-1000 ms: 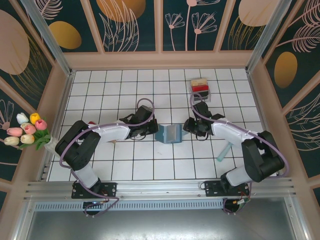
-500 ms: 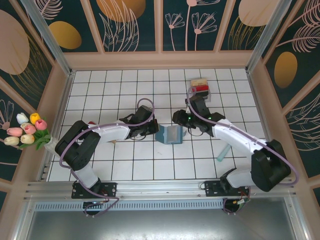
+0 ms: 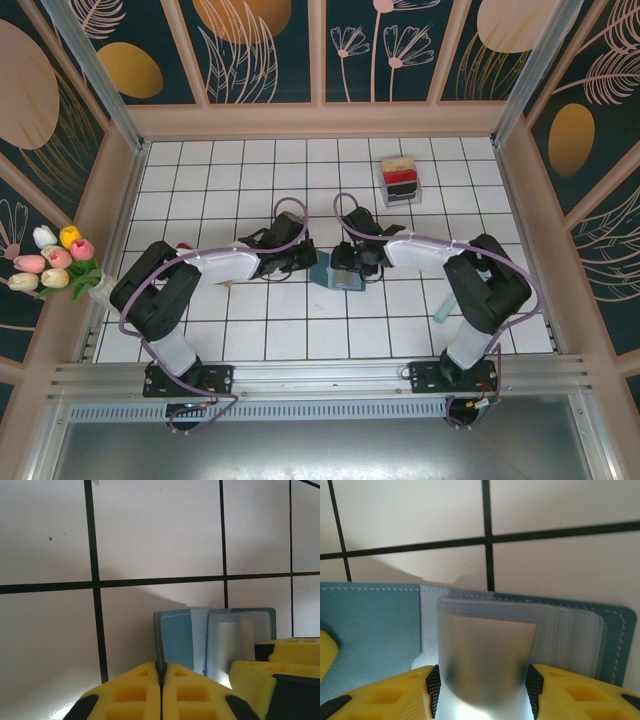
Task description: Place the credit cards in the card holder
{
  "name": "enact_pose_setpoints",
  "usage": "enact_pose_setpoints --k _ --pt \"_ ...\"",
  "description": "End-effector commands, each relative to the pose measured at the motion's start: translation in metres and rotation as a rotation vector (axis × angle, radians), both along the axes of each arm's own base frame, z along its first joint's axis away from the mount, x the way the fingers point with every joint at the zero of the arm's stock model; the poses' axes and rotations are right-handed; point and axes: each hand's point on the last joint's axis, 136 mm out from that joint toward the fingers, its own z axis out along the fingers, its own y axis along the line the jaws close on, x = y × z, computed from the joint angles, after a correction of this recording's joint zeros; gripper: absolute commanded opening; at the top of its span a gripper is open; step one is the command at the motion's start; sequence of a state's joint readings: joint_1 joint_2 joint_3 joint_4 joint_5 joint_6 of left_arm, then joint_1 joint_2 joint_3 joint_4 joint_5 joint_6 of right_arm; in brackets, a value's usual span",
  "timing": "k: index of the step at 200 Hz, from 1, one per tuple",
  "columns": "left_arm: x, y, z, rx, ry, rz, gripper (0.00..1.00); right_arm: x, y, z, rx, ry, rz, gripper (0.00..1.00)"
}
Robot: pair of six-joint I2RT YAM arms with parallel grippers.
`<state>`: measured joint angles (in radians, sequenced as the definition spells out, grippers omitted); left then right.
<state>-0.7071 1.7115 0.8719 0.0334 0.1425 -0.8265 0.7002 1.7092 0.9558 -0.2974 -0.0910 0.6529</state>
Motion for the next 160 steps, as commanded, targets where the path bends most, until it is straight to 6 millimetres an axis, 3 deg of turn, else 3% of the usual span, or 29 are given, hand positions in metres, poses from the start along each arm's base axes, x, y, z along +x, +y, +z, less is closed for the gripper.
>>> enact_pose_setpoints --k 1,28,39,48,69,122,160 --pt "0.001 0.009 0.004 0.014 -0.018 0.047 0.15 -0.012 -0.022 -0.031 -0.204 0.050 -0.002 0.56" --pt "0.006 0.038 0.013 0.088 -0.061 0.170 0.31 -0.021 -0.031 -0.046 -0.323 0.068 0.013 0.67" --pt "0.007 0.051 0.019 0.109 -0.083 0.225 0.33 -0.024 -0.033 -0.051 -0.355 0.078 0.024 0.67" --pt "0.008 0.062 0.024 0.114 -0.098 0.278 0.43 -0.027 -0.032 -0.055 -0.381 0.086 0.038 0.70" --pt "0.006 0.087 0.034 0.104 -0.127 0.385 0.54 -0.034 -0.038 -0.067 -0.476 0.109 0.051 0.76" --pt "0.003 0.129 0.056 0.057 -0.219 0.553 0.62 -0.047 -0.045 -0.089 -0.688 0.126 0.078 0.84" --pt "0.005 0.137 0.071 0.051 -0.269 0.582 0.65 -0.033 -0.037 -0.075 -0.706 0.070 0.054 0.86"
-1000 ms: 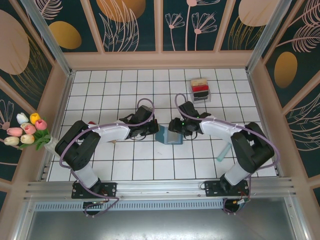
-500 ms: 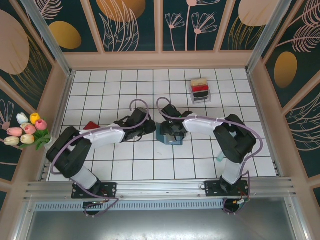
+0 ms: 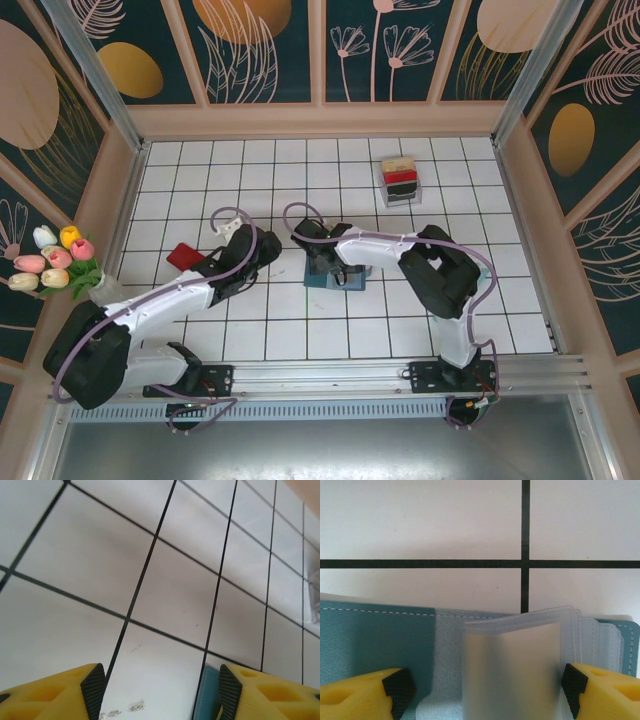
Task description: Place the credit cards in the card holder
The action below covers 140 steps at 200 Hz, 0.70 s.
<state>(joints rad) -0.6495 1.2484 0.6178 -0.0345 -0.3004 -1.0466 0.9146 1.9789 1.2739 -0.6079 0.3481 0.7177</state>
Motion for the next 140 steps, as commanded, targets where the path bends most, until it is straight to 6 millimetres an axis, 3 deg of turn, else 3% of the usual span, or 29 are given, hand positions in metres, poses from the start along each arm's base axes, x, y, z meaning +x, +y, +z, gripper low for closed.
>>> enact_pose_setpoints --k 1,27,52,73,89,108,130,140 --pt "0.003 0.014 0.008 0.016 -0.036 0.062 0.65 -0.037 -0.053 -0.055 -0.251 0.180 -0.019 0.86" --pt "0.007 0.009 0.019 0.005 -0.071 0.041 0.66 -0.016 -0.034 -0.021 -0.195 0.107 -0.004 0.88" --pt "0.015 0.000 0.037 0.005 -0.120 -0.001 0.67 0.011 -0.017 0.036 -0.065 -0.018 -0.010 0.88" --pt "0.022 -0.014 0.054 -0.012 -0.158 -0.065 0.69 0.029 -0.014 0.085 0.055 -0.127 -0.026 0.88" --pt "0.028 -0.031 0.064 -0.041 -0.171 -0.125 0.71 0.040 -0.016 0.109 0.152 -0.181 -0.009 0.89" --pt "0.035 -0.054 0.072 -0.097 -0.169 -0.195 0.73 0.060 -0.037 0.132 0.238 -0.233 -0.032 0.87" --pt "0.046 -0.084 0.079 -0.169 -0.162 -0.273 0.76 0.089 -0.074 0.154 0.356 -0.279 -0.066 0.85" --pt "0.052 -0.099 0.081 -0.197 -0.149 -0.310 0.77 0.109 -0.100 0.162 0.420 -0.306 -0.099 0.85"
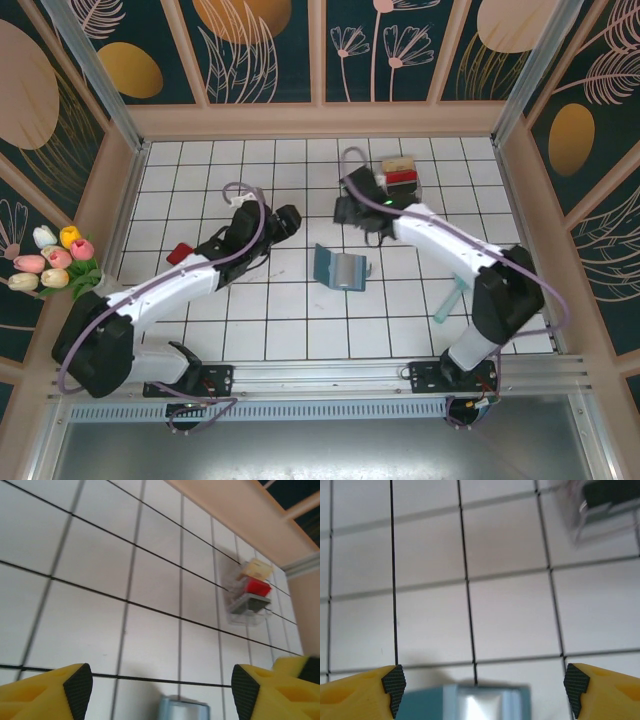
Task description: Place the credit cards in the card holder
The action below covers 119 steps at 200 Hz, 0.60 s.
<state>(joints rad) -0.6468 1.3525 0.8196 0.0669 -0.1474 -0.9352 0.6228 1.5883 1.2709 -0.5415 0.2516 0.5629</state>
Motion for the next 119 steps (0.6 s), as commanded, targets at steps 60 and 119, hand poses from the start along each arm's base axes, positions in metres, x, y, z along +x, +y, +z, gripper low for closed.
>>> enact_pose_setpoints --k 60,119 --pt "0.058 -0.117 -0.004 -0.136 0.081 -0.313 0.78 0.126 -0.131 0.000 0.269 -0.077 -0.079 0.83" --pt "0.096 -0.159 -0.024 -0.165 0.127 -0.377 0.79 0.202 -0.168 -0.048 0.271 0.004 -0.095 0.82"
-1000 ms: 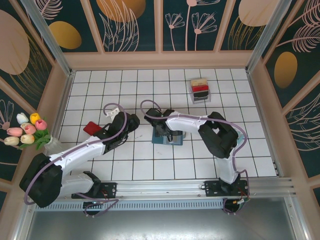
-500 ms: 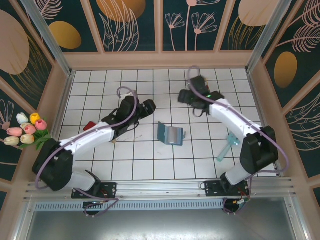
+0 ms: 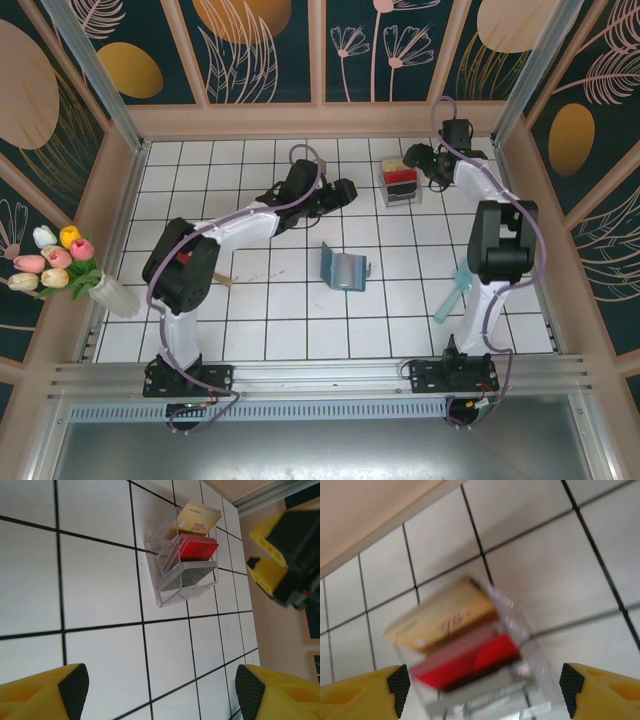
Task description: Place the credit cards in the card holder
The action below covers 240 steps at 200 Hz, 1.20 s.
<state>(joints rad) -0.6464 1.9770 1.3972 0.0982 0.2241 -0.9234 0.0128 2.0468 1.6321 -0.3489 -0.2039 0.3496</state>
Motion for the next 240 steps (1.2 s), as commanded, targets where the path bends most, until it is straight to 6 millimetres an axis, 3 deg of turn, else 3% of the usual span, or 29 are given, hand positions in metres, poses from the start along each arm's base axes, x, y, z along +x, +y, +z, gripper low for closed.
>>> enact_pose_setpoints --k 1,33,60,91,130,156,170,181,198,220,240 --pt "0.012 -0.016 0.004 -0.029 0.004 -0.054 0.79 0.018 -0.001 -0.008 0.043 0.008 0.064 0.82" --pt "0.025 -0.013 -0.005 -0.038 0.020 -0.021 0.80 0.031 0.008 -0.016 0.151 0.003 0.121 0.83" --pt "0.033 0.000 -0.011 -0.032 0.030 0.014 0.81 0.019 0.027 -0.023 0.242 0.024 0.169 0.83" --pt "0.038 0.008 -0.015 -0.031 0.040 0.024 0.81 -0.014 0.057 -0.022 0.304 0.024 0.210 0.83" --pt "0.037 0.013 -0.021 -0.023 0.050 0.030 0.82 -0.068 0.094 -0.013 0.343 0.031 0.239 0.83" --pt "0.035 0.019 -0.025 -0.012 0.059 0.048 0.82 -0.107 0.146 0.011 0.383 -0.010 0.405 0.84" --pt "0.034 0.023 -0.028 -0.009 0.064 0.057 0.82 -0.119 0.162 0.018 0.370 -0.004 0.484 0.84" --pt "0.034 0.024 -0.030 -0.009 0.069 0.059 0.82 -0.117 0.154 0.017 0.308 0.002 0.458 0.84" --pt "0.033 0.024 -0.034 -0.012 0.080 0.059 0.82 -0.102 0.118 0.011 0.189 0.004 0.354 0.84" --pt "0.033 0.020 -0.038 -0.033 0.088 0.048 0.82 -0.064 0.067 0.017 0.058 -0.026 0.212 0.84" --pt "0.036 0.010 -0.037 -0.075 0.089 0.025 0.82 -0.025 0.042 0.020 0.015 -0.037 0.178 0.84"
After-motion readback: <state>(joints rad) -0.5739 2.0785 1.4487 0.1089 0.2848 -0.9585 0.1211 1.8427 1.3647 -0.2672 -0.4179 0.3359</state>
